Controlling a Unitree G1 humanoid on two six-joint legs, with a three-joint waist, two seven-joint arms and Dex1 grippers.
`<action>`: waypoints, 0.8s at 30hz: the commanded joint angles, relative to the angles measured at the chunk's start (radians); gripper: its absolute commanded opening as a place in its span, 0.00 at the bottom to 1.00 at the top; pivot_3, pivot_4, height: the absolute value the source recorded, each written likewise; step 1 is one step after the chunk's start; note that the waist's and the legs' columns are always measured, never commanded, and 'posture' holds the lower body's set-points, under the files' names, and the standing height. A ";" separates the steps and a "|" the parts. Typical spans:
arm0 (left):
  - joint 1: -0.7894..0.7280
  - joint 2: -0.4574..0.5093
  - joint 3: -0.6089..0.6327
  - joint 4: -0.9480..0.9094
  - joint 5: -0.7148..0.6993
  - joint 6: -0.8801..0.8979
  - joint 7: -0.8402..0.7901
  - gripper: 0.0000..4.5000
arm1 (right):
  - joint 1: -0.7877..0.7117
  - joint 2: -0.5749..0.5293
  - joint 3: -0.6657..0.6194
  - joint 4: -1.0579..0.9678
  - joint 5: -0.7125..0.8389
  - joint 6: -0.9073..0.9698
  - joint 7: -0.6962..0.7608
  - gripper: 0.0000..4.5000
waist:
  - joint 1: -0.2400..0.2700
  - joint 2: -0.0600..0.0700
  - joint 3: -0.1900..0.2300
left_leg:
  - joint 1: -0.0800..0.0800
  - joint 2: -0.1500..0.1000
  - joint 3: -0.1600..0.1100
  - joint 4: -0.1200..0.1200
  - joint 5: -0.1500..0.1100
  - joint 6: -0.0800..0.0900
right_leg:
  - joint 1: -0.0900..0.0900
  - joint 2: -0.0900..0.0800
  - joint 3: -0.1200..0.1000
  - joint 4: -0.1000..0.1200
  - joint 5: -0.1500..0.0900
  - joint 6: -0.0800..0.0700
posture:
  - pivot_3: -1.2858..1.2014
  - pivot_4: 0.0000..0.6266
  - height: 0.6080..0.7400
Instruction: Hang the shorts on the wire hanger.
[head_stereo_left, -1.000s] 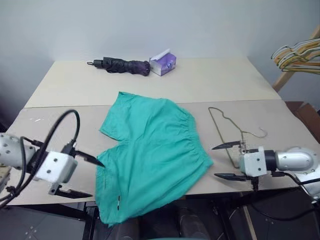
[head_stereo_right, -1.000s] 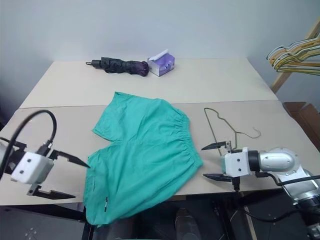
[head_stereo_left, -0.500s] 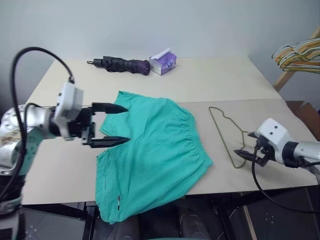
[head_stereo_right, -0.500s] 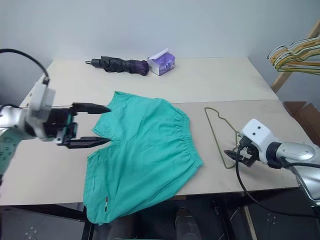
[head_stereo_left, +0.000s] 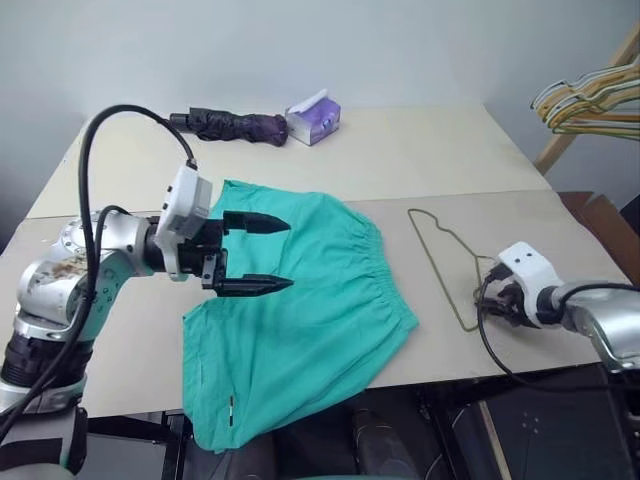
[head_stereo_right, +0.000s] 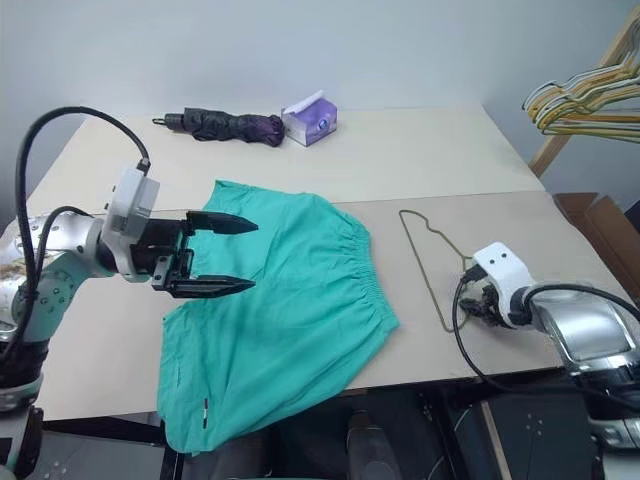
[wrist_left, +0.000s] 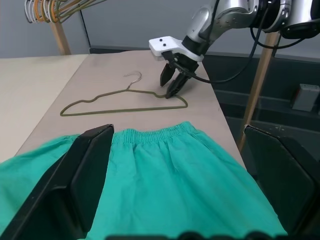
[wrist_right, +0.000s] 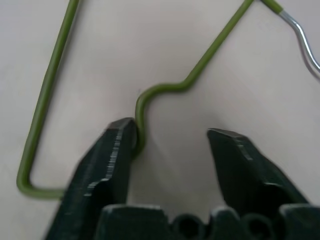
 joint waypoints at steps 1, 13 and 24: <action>-0.039 -0.011 0.001 -0.004 0.001 0.010 -0.020 1.00 | -0.028 -0.001 -0.011 0.080 -0.013 0.011 0.028 0.31 | -0.005 -0.002 0.003 | 0.000 0.000 0.000 0.000 0.000 0.000 | 0.000 0.000 0.000 0.000 0.000 0.000 | 0.45 0.30 1.00; -0.128 -0.140 -0.035 0.143 0.129 -0.120 -0.040 1.00 | -0.041 -0.027 0.001 0.026 -0.160 -0.240 -0.003 0.01 | -0.036 0.002 0.003 | -0.011 -0.001 -0.001 0.004 -0.001 0.001 | -0.008 0.000 -0.001 -0.001 0.007 0.013 | 0.43 0.16 1.00; -0.370 -0.266 -0.069 0.420 0.249 -0.109 0.004 1.00 | -0.026 -0.264 0.094 0.164 -0.744 -1.497 -0.267 0.01 | -0.131 0.007 -0.016 | -0.017 -0.003 -0.002 0.004 -0.001 0.000 | -0.012 -0.002 -0.001 -0.002 0.008 0.017 | 0.41 0.07 1.00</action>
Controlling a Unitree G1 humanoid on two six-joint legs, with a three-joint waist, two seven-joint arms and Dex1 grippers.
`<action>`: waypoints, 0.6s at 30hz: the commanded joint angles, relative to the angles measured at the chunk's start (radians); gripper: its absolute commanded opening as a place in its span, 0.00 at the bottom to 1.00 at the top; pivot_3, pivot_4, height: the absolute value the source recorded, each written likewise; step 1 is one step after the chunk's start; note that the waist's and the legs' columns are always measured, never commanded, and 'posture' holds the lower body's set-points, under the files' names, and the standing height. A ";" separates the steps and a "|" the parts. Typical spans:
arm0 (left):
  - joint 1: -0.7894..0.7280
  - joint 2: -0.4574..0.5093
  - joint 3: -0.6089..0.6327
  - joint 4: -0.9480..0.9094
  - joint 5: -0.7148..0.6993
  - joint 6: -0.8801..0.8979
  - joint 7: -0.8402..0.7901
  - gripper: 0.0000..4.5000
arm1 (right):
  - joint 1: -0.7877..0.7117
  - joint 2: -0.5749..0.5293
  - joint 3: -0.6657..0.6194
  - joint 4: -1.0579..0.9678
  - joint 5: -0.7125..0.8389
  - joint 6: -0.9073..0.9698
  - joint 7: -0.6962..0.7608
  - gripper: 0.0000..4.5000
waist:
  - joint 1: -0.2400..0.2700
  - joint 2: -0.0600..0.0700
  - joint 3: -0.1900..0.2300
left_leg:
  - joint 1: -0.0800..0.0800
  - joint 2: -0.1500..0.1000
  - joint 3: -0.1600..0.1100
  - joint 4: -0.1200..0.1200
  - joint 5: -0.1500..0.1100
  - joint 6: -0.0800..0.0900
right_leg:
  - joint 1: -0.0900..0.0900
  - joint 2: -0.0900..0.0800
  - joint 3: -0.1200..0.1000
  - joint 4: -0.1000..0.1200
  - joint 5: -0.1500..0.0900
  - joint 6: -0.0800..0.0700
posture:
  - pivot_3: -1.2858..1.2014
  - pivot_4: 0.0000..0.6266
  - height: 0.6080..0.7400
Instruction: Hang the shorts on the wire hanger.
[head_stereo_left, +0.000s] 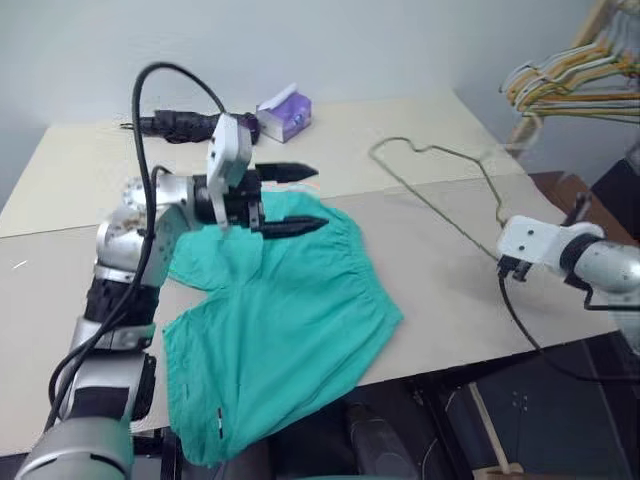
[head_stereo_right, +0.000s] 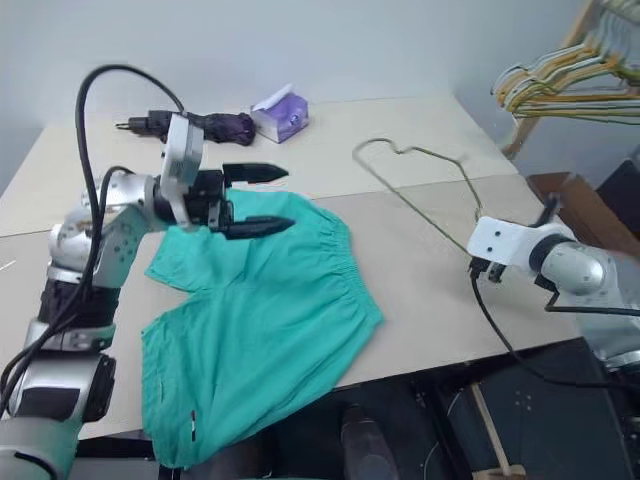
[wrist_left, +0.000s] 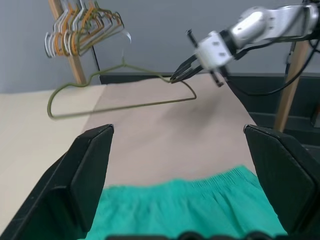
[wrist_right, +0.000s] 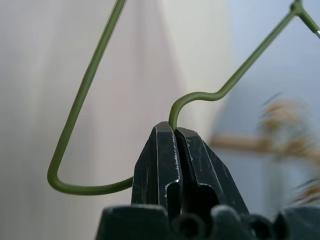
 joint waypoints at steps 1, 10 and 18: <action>-0.050 0.009 -0.003 0.050 0.014 0.003 -0.047 1.00 | -0.061 -0.045 0.035 0.095 -0.207 -0.323 -0.139 0.01 | -0.031 0.000 -0.004 | 0.001 0.000 0.000 0.000 0.000 0.000 | 0.000 0.000 0.000 0.000 0.000 0.000 | 0.41 0.06 1.00; -0.098 0.010 -0.104 0.151 0.121 0.013 -0.126 1.00 | -0.267 0.006 0.076 0.243 -0.427 -0.591 -0.315 0.01 | -0.143 0.001 -0.010 | 0.004 -0.002 -0.002 0.000 0.000 -0.001 | 0.003 -0.001 0.001 0.003 0.000 0.000 | 0.40 0.04 1.00; -0.077 -0.004 -0.194 0.154 0.225 -0.005 -0.151 1.00 | -0.338 0.050 0.070 0.234 -0.447 -0.617 -0.278 0.01 | -0.196 0.003 -0.020 | 0.006 -0.003 -0.004 0.000 0.001 -0.001 | 0.005 -0.001 0.002 0.005 0.001 0.001 | 0.40 0.03 1.00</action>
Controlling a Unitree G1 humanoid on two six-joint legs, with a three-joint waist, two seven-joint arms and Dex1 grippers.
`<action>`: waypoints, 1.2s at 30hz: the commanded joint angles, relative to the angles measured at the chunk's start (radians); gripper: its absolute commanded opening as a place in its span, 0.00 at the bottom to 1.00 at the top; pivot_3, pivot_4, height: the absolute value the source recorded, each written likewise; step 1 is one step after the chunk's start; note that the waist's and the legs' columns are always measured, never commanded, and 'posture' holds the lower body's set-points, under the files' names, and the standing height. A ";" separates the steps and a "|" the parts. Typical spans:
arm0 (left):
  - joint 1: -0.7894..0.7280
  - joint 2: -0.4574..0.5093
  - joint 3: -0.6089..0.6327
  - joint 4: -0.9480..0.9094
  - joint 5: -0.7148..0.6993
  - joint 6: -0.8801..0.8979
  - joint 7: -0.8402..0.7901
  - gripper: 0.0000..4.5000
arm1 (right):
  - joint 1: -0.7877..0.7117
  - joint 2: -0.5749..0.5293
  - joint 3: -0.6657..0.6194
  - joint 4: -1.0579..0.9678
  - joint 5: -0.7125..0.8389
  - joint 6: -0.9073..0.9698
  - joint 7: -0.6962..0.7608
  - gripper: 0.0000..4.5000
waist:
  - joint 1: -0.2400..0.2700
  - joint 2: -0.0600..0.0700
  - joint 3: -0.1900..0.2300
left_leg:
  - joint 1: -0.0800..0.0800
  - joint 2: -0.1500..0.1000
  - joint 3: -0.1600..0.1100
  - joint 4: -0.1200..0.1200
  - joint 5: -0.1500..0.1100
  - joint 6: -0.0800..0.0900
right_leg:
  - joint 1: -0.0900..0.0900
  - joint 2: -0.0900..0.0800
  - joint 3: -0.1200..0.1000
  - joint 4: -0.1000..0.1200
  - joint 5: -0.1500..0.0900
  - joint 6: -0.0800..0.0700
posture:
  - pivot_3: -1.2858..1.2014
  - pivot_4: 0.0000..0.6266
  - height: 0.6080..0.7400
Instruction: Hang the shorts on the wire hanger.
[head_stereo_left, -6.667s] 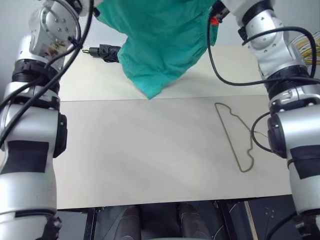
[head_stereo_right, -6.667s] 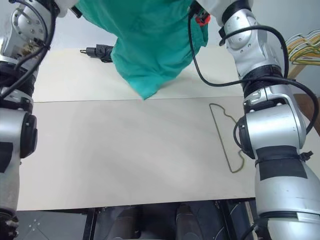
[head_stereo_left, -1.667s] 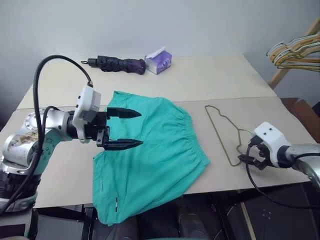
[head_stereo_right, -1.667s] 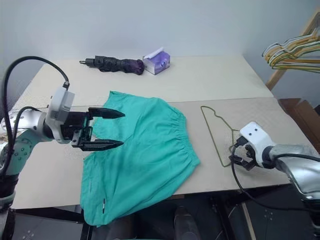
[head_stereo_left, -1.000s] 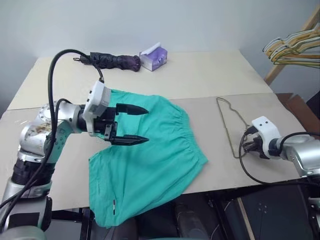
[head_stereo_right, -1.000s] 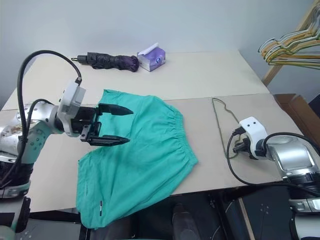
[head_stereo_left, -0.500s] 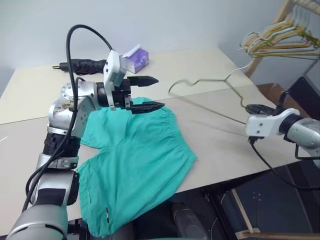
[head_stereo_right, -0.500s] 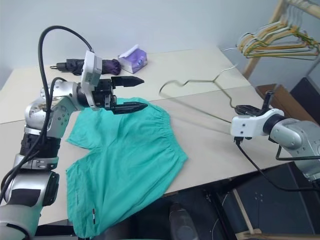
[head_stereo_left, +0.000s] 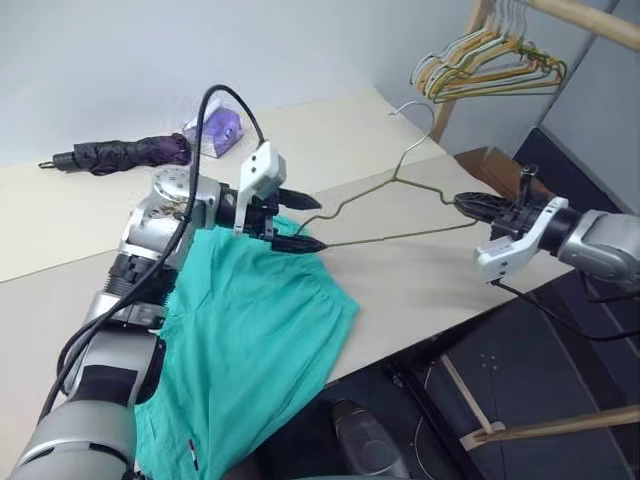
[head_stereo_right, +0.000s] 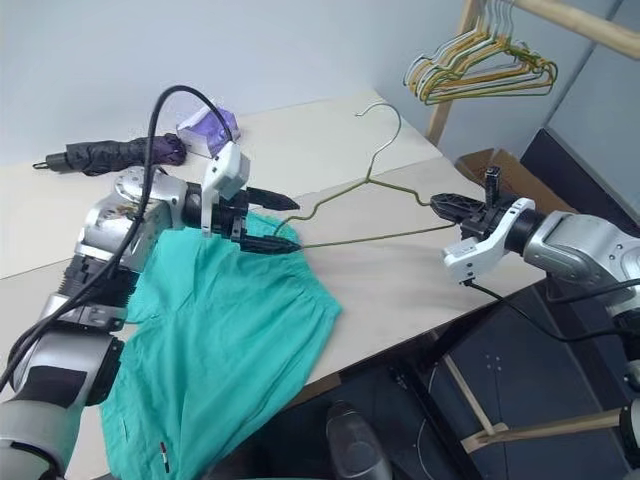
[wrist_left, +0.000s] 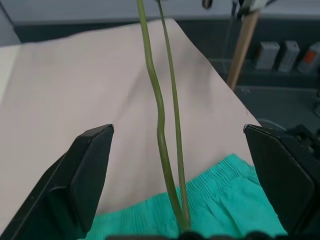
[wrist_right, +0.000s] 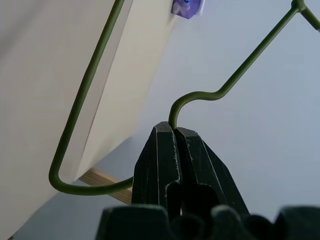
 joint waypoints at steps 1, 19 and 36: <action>0.001 0.000 -0.019 -0.019 0.035 -0.017 -0.014 1.00 | -0.043 0.003 -0.025 -0.015 -0.003 -0.010 0.007 0.01 | -0.005 0.000 -0.005 | 0.000 0.000 0.000 0.000 0.000 0.000 | 0.000 0.000 0.000 0.000 0.000 0.000 | 0.40 0.03 1.00; 0.016 -0.042 -0.035 0.025 0.147 -0.052 0.041 0.07 | -0.103 0.028 -0.036 -0.029 0.003 -0.027 0.035 0.00 | -0.027 0.000 -0.013 | 0.015 0.000 -0.001 -0.002 0.000 0.000 | 0.016 0.000 0.000 -0.001 -0.001 0.001 | 0.40 0.01 1.00; 0.090 0.035 0.003 -0.031 0.207 -0.157 0.108 0.00 | -0.006 0.014 0.019 -0.170 0.730 0.119 0.551 0.93 | -0.021 0.000 -0.013 | 0.017 0.000 -0.002 -0.002 0.000 0.000 | 0.018 0.000 0.000 -0.001 -0.001 0.001 | 0.43 0.06 1.00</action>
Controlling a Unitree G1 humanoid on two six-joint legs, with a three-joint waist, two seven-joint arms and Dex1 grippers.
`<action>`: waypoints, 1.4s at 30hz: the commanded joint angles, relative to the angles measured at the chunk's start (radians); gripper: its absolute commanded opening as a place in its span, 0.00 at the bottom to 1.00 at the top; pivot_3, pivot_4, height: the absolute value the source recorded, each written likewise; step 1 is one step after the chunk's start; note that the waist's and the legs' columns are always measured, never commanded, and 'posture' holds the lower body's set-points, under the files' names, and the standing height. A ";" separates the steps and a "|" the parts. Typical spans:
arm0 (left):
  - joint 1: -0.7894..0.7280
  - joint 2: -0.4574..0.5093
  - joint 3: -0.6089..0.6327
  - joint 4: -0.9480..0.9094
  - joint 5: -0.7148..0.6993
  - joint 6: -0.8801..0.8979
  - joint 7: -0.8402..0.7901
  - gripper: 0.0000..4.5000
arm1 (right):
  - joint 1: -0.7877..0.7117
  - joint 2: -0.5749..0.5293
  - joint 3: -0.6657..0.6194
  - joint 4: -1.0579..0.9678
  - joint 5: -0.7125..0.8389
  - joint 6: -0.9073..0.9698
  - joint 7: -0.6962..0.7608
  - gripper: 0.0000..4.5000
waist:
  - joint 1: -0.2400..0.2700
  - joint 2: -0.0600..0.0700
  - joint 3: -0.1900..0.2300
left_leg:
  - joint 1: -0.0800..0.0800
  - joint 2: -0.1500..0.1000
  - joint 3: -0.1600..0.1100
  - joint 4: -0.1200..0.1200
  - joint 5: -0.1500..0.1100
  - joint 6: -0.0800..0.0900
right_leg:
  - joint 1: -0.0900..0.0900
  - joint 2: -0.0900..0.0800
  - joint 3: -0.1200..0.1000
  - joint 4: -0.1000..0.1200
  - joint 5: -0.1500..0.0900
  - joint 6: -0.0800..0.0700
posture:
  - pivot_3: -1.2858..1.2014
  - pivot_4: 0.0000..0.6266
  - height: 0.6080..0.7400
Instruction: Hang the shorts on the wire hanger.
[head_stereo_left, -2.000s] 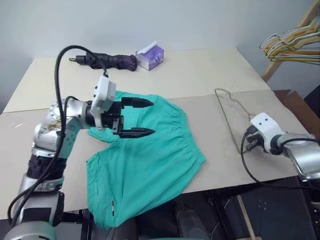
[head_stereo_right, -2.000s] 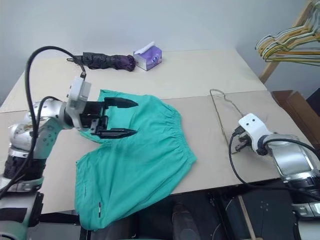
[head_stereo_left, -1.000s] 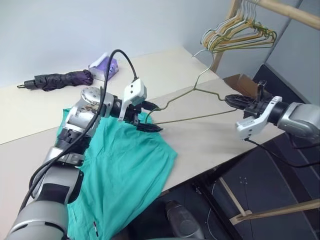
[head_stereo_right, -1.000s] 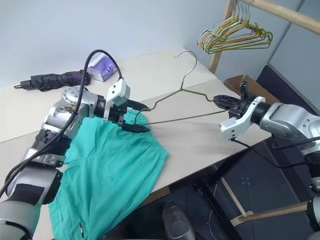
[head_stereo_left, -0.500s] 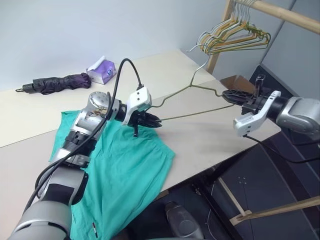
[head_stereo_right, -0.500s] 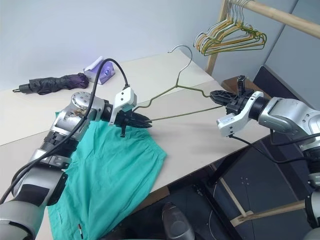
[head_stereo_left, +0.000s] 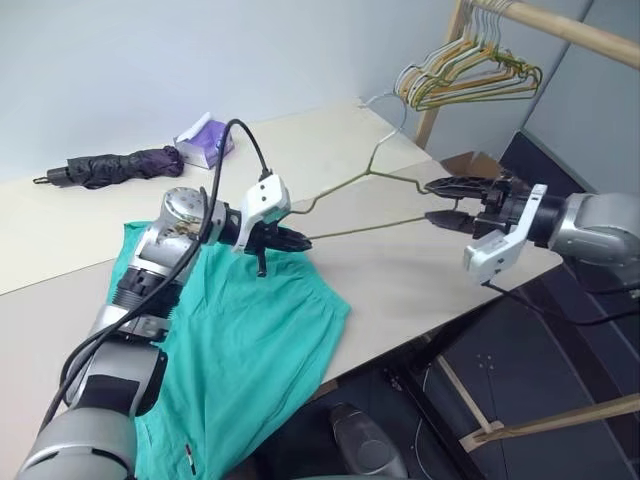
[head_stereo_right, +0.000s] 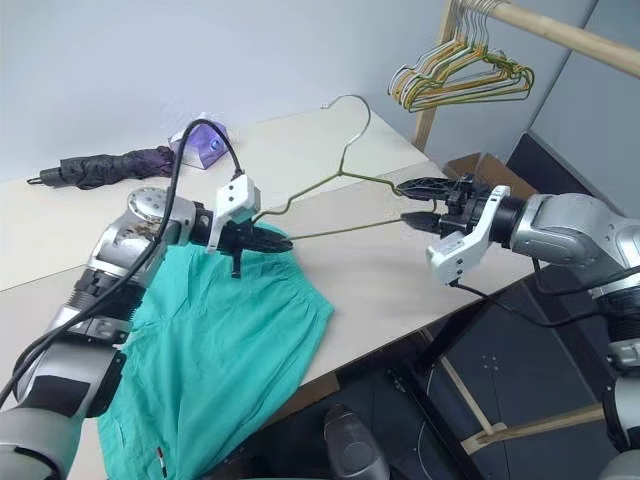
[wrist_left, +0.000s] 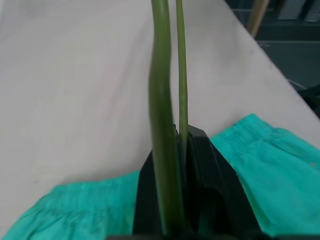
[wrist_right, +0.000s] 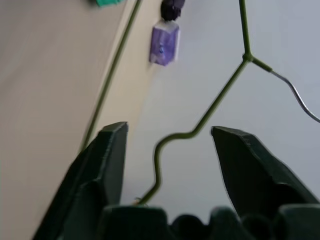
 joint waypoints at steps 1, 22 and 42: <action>0.027 0.034 0.011 -0.030 0.049 -0.177 0.019 0.00 | 0.064 -0.040 -0.033 -0.180 0.426 0.347 0.269 1.00 | 0.003 0.000 0.000 | 0.000 0.000 0.000 0.000 0.000 0.000 | 0.001 0.000 0.000 0.000 0.000 0.000 | 0.43 0.06 1.00; 0.098 0.063 0.047 -0.090 0.028 -0.411 -0.040 0.00 | -0.192 0.090 0.105 -0.212 0.446 1.403 0.757 1.00 | 0.131 0.000 0.000 | -0.008 0.001 0.001 0.003 0.000 0.000 | -0.009 0.000 0.000 0.002 0.000 0.000 | 0.46 0.08 1.00; 0.108 0.053 0.067 -0.074 0.003 -0.442 -0.076 0.00 | -0.167 0.137 0.044 -0.239 0.411 1.415 0.828 0.01 | 0.162 0.001 0.000 | -0.020 0.000 0.000 0.009 0.000 0.001 | -0.020 0.000 -0.001 0.006 0.000 0.000 | 0.46 0.06 1.00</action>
